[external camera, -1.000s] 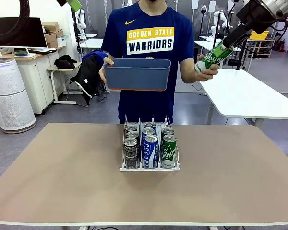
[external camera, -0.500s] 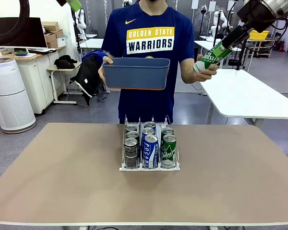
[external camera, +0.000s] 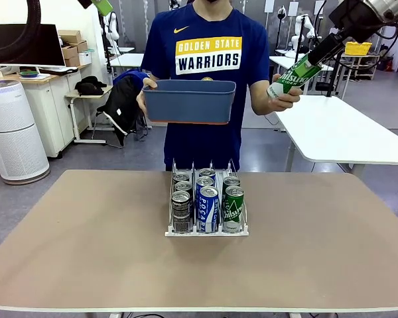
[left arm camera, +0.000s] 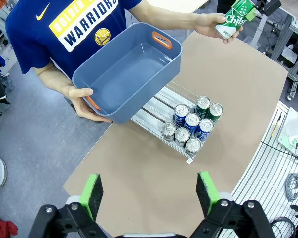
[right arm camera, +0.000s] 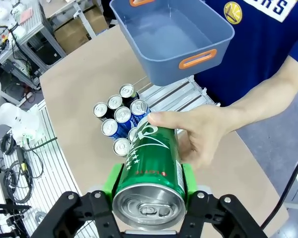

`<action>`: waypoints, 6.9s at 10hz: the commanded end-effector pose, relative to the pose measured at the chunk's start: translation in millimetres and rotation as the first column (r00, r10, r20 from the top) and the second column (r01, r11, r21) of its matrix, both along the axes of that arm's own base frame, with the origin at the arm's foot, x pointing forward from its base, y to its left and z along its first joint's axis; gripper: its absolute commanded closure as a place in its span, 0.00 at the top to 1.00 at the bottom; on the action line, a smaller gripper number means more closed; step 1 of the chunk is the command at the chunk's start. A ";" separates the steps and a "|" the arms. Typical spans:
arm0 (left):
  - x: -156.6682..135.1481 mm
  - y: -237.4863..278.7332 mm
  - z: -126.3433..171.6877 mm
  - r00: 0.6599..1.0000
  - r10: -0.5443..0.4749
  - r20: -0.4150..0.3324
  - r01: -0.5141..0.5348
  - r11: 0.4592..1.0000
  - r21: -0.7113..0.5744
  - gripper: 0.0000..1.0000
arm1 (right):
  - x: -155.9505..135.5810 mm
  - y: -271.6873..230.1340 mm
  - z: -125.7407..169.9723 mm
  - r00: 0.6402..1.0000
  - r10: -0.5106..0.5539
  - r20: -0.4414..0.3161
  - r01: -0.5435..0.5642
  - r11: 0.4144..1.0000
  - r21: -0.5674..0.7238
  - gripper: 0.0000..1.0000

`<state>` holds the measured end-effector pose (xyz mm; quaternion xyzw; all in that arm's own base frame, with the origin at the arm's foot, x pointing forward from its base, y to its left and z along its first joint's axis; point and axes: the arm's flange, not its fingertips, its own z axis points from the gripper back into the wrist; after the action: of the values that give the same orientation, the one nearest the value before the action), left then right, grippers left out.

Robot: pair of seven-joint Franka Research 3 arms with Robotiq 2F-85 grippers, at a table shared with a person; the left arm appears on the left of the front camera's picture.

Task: Fill the beverage cans into the dispenser.
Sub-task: Pick up the Sprite handed by the human, then place the picked Sprite in the line of the Automatic Can Dispenser with the same cans.

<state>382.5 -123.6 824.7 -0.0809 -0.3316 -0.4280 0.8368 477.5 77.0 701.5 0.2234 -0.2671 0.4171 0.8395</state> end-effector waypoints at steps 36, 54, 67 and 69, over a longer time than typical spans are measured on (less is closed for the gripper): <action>-1.9 1.7 -0.2 1.000 0.001 0.000 -0.001 1.000 0.000 1.00 | -145.5 19.8 -125.4 0.941 -0.331 -0.077 0.301 0.917 -0.262 0.58; -1.9 1.7 -0.2 1.000 0.001 0.000 -0.001 1.000 0.000 1.00 | -174.3 149.0 -246.8 0.965 -0.253 -0.065 0.232 0.944 -0.235 0.58; -1.9 1.7 -0.2 1.000 0.001 0.000 -0.001 1.000 0.000 1.00 | -108.5 168.7 -267.3 0.947 -0.310 -0.082 0.291 0.939 -0.181 0.58; -1.9 1.7 -0.2 1.000 0.001 0.000 -0.001 1.000 0.000 1.00 | -94.5 171.8 -265.9 0.949 -0.312 -0.049 0.299 0.938 -0.175 0.58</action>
<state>382.3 -123.8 824.9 -0.0808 -0.3319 -0.4280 0.8367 367.0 243.0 434.5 0.1236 -0.1904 0.3038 0.9253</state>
